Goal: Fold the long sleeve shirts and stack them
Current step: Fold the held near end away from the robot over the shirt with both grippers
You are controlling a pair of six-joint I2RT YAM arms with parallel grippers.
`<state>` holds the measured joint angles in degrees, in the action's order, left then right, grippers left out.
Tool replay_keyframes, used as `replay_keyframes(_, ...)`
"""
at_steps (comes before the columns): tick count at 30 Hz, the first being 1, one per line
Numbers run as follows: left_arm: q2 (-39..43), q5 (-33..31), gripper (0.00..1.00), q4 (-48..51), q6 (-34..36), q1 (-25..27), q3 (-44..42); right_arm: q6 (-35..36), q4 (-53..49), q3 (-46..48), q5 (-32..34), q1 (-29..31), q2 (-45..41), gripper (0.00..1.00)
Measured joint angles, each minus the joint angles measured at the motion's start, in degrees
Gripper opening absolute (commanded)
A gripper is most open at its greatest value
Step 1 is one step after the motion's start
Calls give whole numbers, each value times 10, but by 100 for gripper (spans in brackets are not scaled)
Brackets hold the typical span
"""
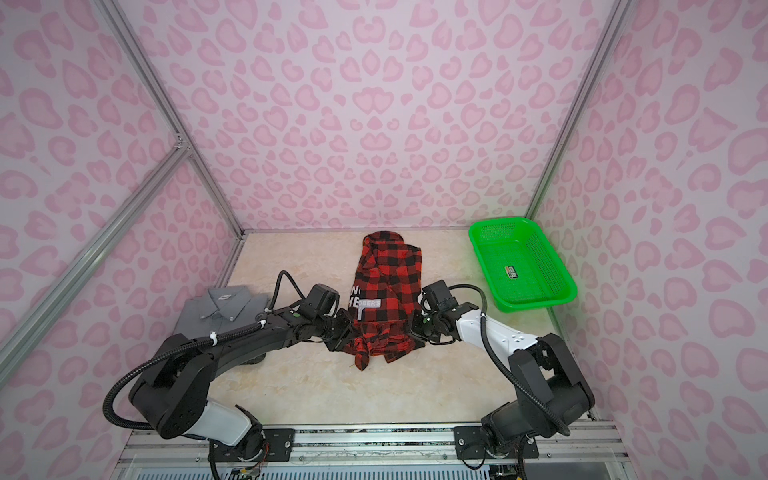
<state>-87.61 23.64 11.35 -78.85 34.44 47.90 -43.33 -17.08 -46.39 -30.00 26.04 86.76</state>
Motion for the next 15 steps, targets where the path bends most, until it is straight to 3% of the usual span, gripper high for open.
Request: replay_keyframes(15, -26, 19, 8, -7, 27, -32, 16, 11, 5, -16, 5, -9, 11, 0)
